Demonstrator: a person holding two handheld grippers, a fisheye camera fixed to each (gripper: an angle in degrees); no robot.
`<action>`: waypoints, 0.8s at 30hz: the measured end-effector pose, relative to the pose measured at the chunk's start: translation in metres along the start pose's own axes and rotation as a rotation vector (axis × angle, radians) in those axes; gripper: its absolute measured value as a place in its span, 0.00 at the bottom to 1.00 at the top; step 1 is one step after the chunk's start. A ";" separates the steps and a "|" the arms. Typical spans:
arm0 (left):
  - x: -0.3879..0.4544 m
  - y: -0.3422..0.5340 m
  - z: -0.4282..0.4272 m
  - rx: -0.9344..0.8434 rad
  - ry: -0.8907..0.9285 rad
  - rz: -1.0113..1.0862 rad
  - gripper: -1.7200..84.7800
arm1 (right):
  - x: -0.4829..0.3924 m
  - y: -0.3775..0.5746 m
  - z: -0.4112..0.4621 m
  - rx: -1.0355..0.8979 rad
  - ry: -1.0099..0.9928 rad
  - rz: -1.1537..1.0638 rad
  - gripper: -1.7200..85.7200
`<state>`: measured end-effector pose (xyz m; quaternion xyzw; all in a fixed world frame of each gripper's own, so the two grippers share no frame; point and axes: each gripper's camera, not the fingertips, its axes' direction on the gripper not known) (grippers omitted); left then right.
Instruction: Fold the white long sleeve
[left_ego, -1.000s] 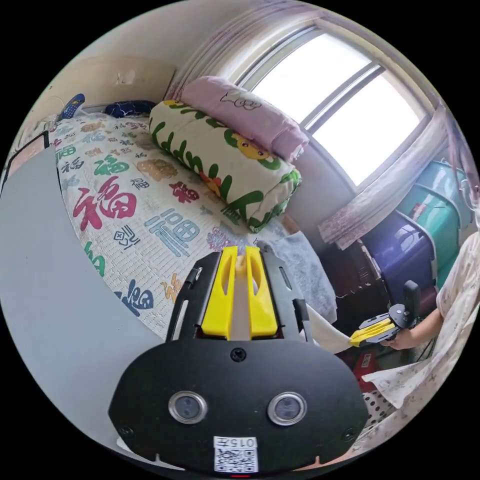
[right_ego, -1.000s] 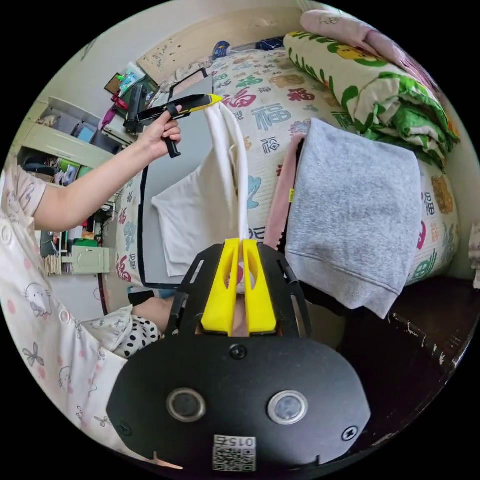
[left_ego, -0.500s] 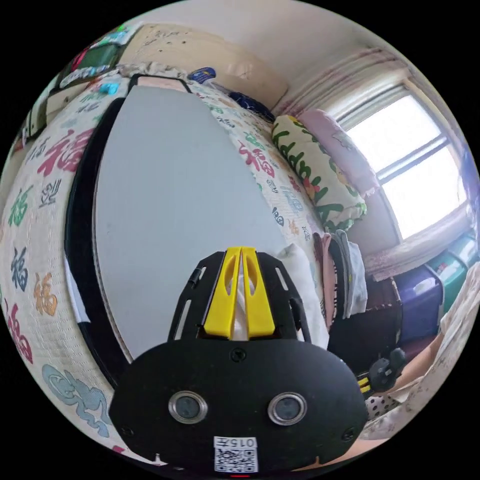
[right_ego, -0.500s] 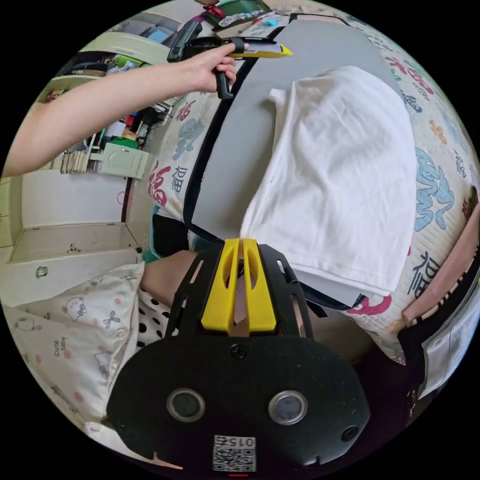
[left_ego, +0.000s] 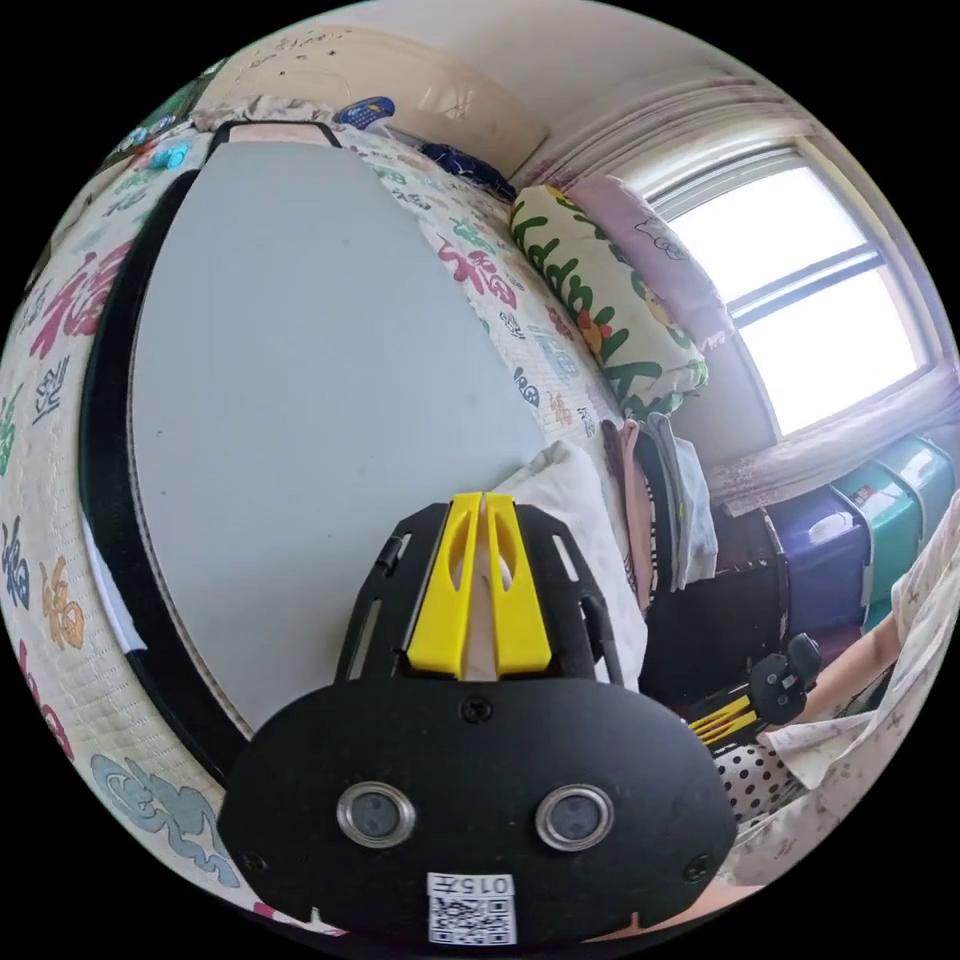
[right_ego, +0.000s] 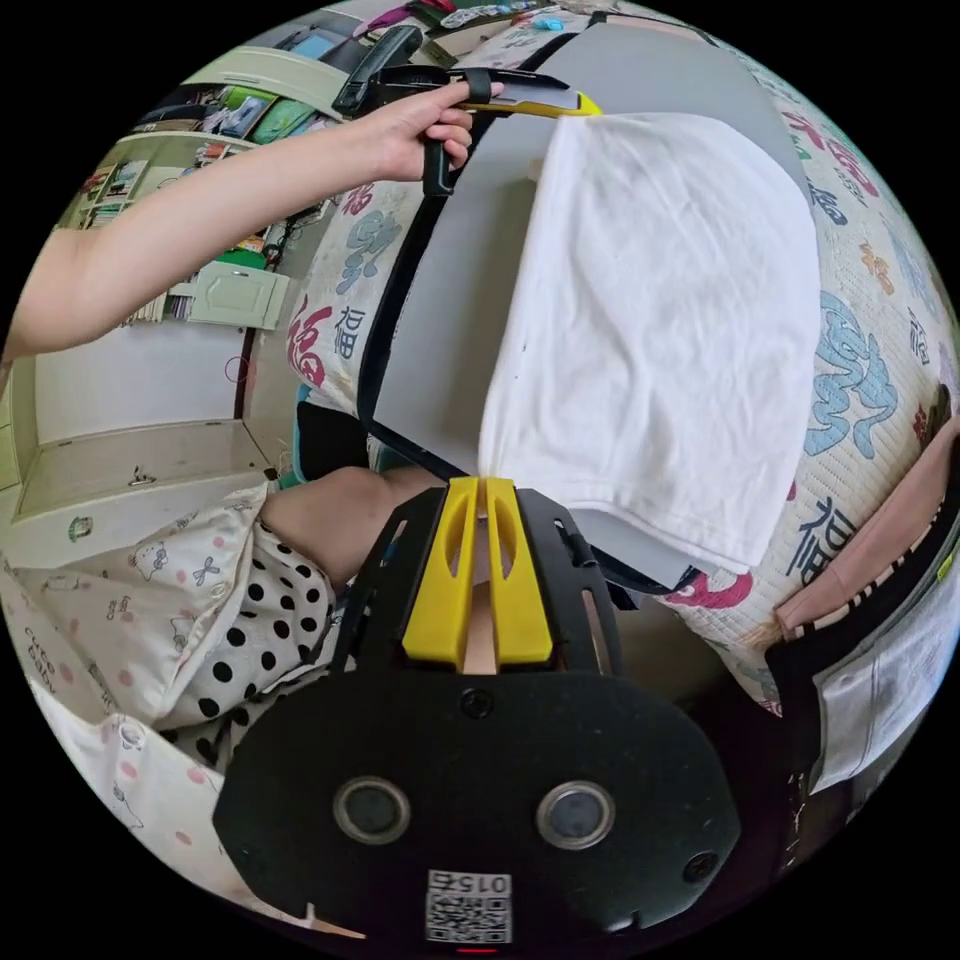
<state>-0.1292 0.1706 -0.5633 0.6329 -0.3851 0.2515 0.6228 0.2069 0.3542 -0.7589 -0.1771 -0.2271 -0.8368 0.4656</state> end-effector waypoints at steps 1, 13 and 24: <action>0.006 0.004 -0.008 0.024 -0.028 0.024 0.02 | -0.003 -0.002 0.004 0.005 -0.019 -0.019 0.02; 0.029 0.016 0.049 -0.108 -0.458 0.099 0.02 | -0.014 -0.090 0.159 -0.145 0.090 -0.095 0.06; 0.035 0.020 0.021 0.021 -0.443 -0.038 0.03 | 0.007 -0.136 0.031 0.213 0.222 -0.216 0.03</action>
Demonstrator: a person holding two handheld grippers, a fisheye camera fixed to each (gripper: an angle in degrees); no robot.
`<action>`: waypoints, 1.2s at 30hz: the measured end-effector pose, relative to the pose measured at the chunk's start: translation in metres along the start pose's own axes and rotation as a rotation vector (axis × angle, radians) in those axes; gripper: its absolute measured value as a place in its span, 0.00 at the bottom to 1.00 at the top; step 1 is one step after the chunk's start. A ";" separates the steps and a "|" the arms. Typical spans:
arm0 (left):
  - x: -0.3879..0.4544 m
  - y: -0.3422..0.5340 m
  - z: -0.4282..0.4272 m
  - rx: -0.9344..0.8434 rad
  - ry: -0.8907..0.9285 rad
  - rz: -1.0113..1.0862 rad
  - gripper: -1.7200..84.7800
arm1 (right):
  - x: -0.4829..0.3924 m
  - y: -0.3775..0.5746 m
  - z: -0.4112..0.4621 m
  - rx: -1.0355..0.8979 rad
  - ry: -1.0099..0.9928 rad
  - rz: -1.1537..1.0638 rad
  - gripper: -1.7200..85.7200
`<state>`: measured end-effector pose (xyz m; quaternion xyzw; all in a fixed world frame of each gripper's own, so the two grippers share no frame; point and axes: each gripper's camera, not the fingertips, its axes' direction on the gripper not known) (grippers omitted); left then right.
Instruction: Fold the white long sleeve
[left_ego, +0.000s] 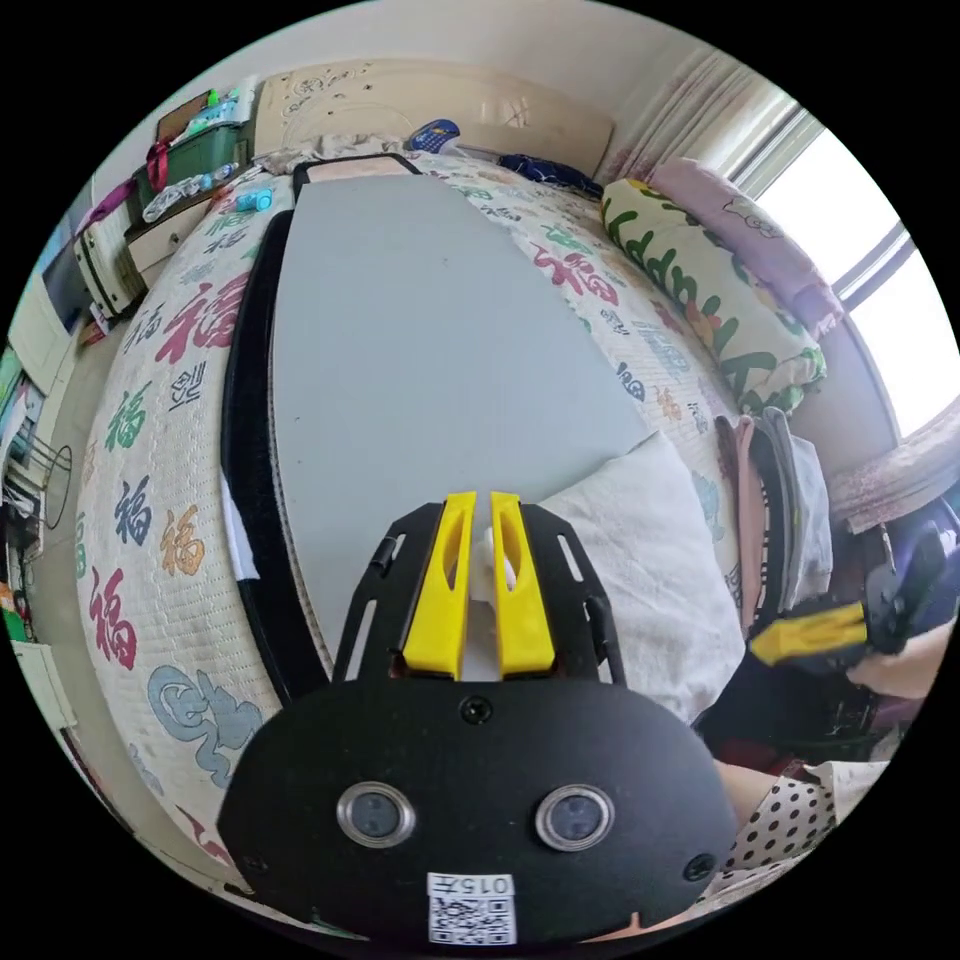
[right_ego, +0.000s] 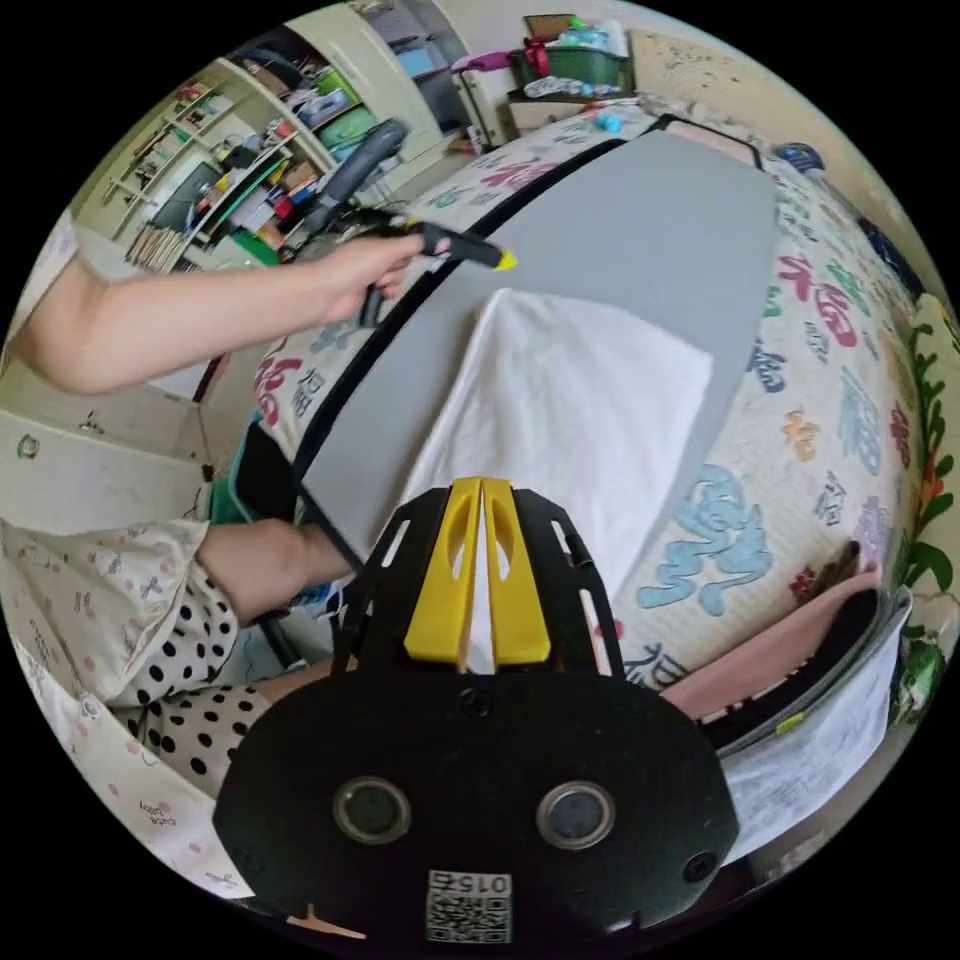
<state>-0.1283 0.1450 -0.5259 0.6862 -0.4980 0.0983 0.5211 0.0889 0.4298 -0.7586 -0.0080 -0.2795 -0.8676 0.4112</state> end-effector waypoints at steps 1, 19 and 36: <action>0.003 0.001 -0.005 0.027 0.044 0.012 0.03 | 0.029 -0.022 -0.007 0.044 0.043 0.050 0.02; -0.006 0.031 0.038 -0.035 0.206 0.011 0.05 | 0.042 -0.225 0.038 0.040 0.054 0.253 0.05; -0.081 0.084 0.044 0.005 0.416 -0.220 0.22 | -0.093 -0.271 0.038 0.093 -0.394 0.604 0.17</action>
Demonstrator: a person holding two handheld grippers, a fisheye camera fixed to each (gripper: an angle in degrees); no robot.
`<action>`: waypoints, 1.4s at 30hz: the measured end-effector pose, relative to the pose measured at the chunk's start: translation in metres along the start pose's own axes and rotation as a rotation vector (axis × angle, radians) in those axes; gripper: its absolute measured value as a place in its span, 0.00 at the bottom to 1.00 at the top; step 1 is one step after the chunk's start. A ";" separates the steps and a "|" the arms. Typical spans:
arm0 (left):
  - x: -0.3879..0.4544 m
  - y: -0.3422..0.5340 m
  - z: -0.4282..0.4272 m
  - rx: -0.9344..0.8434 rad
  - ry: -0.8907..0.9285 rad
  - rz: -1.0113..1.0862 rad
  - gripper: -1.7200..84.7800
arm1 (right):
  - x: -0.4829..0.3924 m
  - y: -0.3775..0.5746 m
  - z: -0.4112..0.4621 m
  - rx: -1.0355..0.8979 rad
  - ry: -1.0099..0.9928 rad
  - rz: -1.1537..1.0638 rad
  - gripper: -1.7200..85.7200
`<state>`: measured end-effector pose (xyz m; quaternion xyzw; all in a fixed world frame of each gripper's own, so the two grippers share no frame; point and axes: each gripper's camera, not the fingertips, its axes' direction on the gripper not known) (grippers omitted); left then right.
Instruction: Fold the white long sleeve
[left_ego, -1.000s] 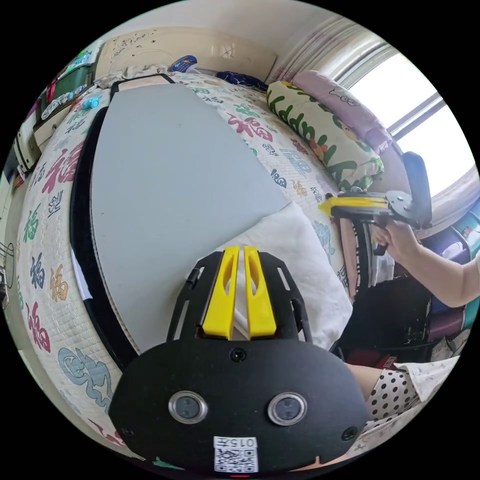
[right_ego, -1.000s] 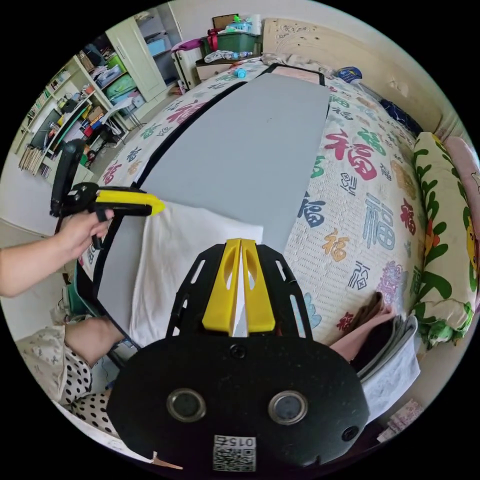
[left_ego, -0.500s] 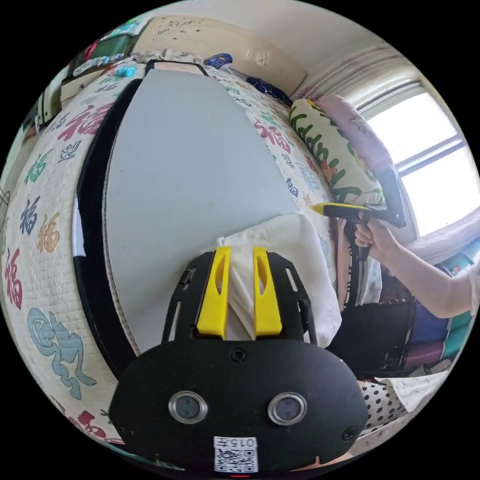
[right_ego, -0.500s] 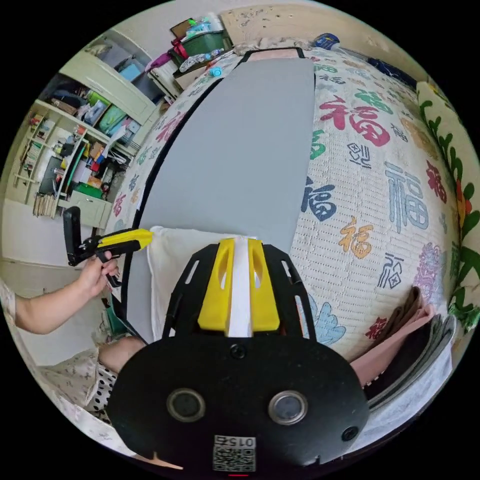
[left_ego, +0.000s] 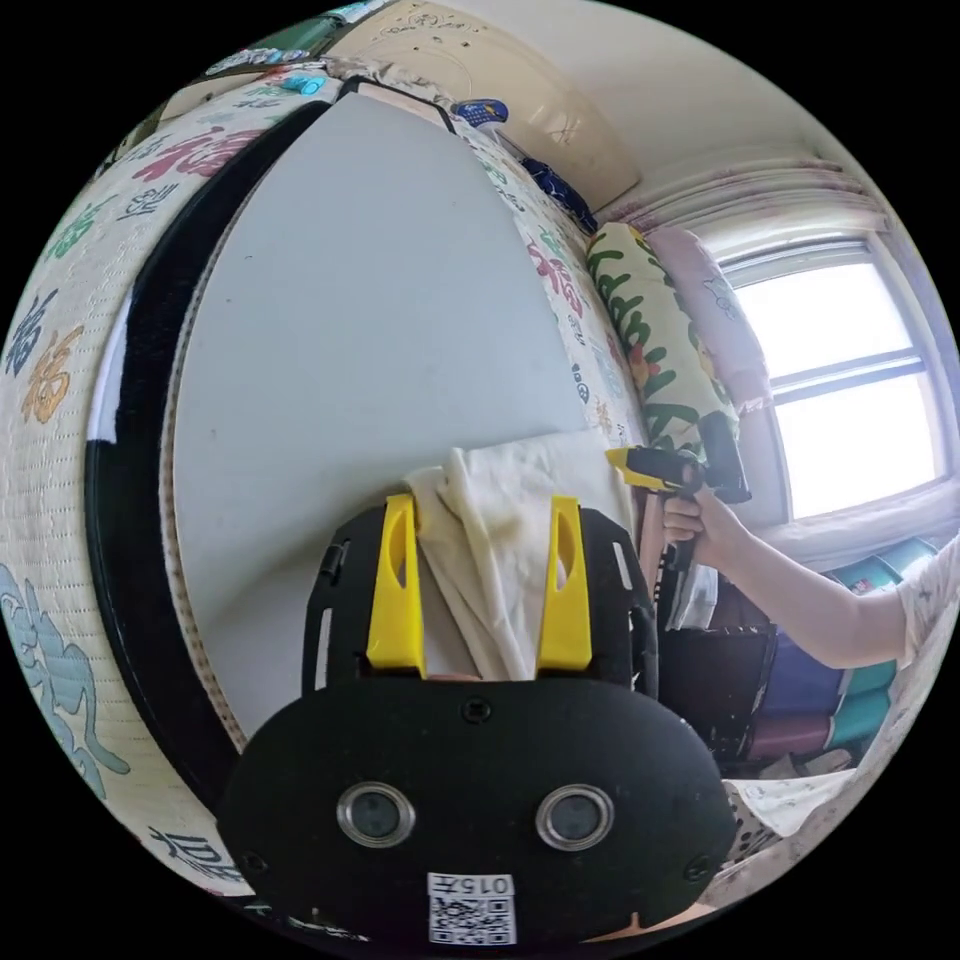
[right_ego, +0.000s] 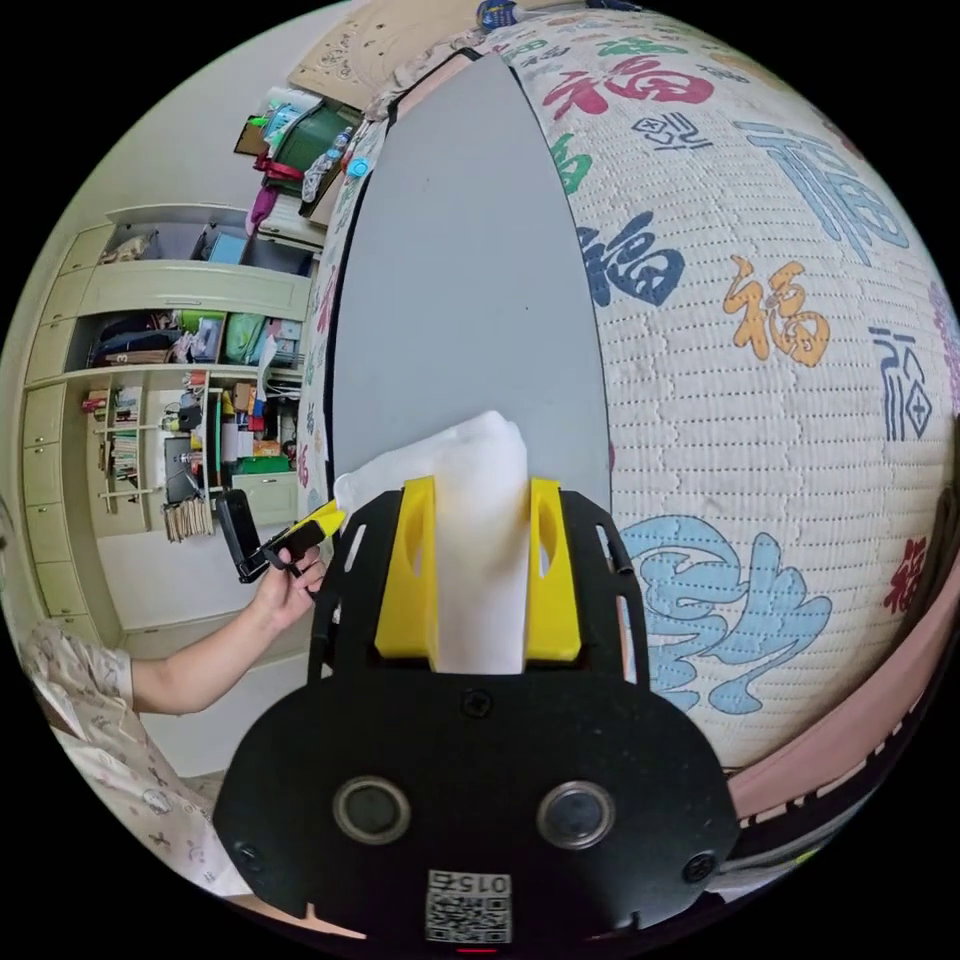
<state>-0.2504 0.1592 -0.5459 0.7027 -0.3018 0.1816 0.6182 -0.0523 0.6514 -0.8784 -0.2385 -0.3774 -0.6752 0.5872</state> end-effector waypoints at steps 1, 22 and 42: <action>-0.001 0.001 0.000 0.006 0.000 -0.013 0.20 | -0.016 0.004 0.007 0.004 -0.008 0.026 0.17; 0.236 0.034 -0.159 0.125 0.439 0.720 0.10 | -0.457 0.433 -0.171 0.726 -0.116 -0.272 0.12; 0.482 0.029 0.089 -0.167 0.422 0.582 0.11 | -0.572 0.483 -0.203 0.805 0.574 0.206 0.06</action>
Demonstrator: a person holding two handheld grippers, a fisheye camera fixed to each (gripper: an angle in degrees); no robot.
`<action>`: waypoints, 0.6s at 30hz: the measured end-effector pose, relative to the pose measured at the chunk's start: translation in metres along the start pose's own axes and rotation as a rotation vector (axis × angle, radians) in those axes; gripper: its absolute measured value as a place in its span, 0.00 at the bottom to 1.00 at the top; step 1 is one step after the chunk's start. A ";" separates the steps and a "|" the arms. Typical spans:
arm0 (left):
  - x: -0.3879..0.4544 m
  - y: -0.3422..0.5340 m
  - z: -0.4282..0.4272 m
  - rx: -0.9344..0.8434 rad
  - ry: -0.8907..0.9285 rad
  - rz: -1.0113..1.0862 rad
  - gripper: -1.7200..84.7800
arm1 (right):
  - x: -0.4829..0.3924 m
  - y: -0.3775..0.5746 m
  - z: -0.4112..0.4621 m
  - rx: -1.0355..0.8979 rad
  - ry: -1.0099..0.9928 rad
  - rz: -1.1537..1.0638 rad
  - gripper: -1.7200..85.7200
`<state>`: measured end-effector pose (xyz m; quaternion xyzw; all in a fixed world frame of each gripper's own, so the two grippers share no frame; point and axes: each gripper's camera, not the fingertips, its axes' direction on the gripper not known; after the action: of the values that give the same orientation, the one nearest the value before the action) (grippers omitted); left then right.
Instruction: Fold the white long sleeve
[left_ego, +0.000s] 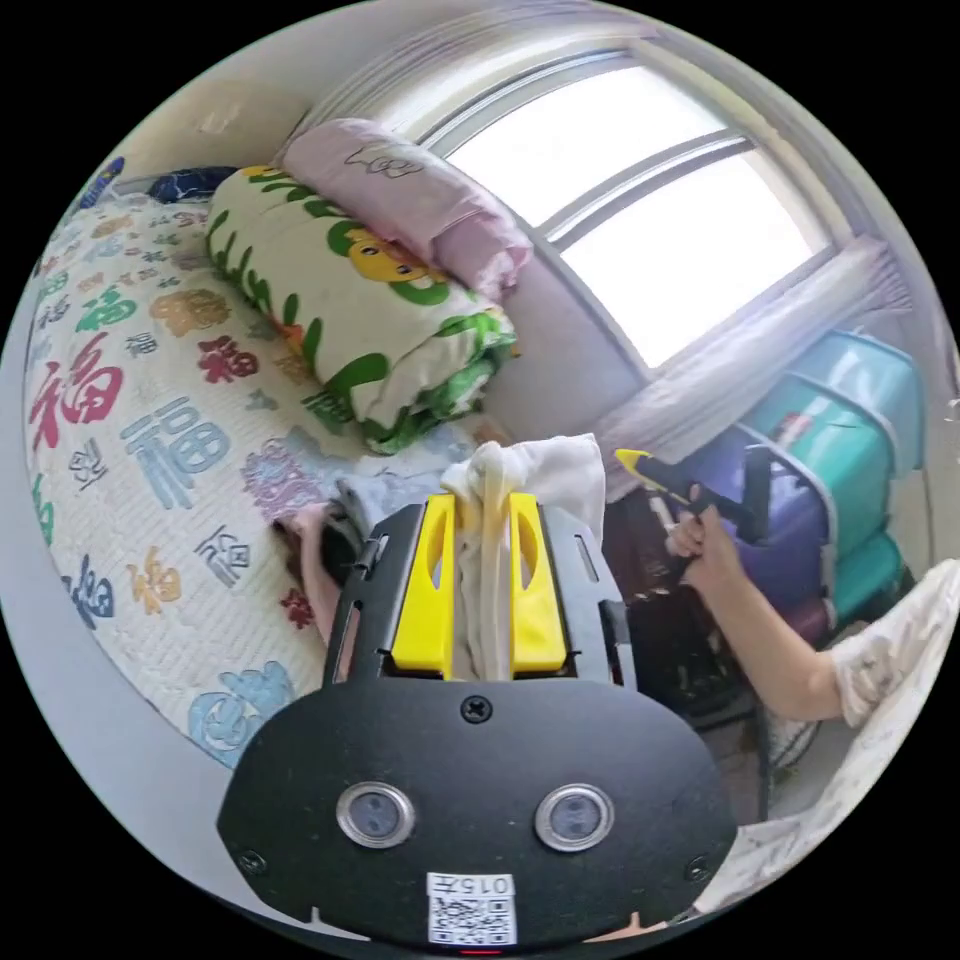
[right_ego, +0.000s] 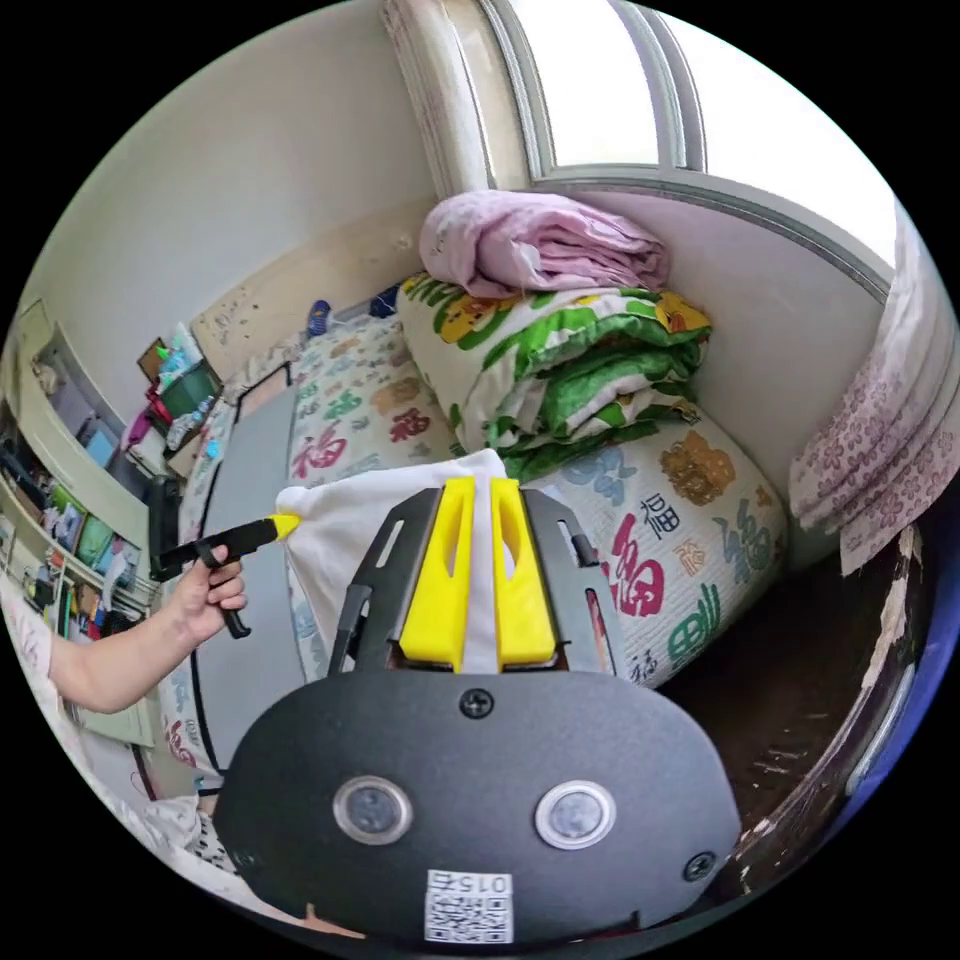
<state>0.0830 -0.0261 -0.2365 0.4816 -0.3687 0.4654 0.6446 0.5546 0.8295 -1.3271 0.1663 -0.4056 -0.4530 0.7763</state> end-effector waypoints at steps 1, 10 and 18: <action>-0.008 -0.005 0.024 -0.037 -0.155 -0.023 0.11 | -0.006 -0.005 0.030 -0.053 0.055 -0.001 0.06; 0.039 -0.023 0.097 -0.062 -0.409 0.079 0.10 | -0.095 0.011 0.135 -0.156 0.282 -0.154 0.02; 0.034 -0.016 0.197 -0.107 -0.471 0.253 0.07 | -0.162 0.084 0.217 0.013 0.623 -0.307 0.01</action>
<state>0.1032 -0.2096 -0.1571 0.4917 -0.5899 0.3974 0.5024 0.3911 1.0339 -1.2190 0.3607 -0.1222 -0.4892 0.7846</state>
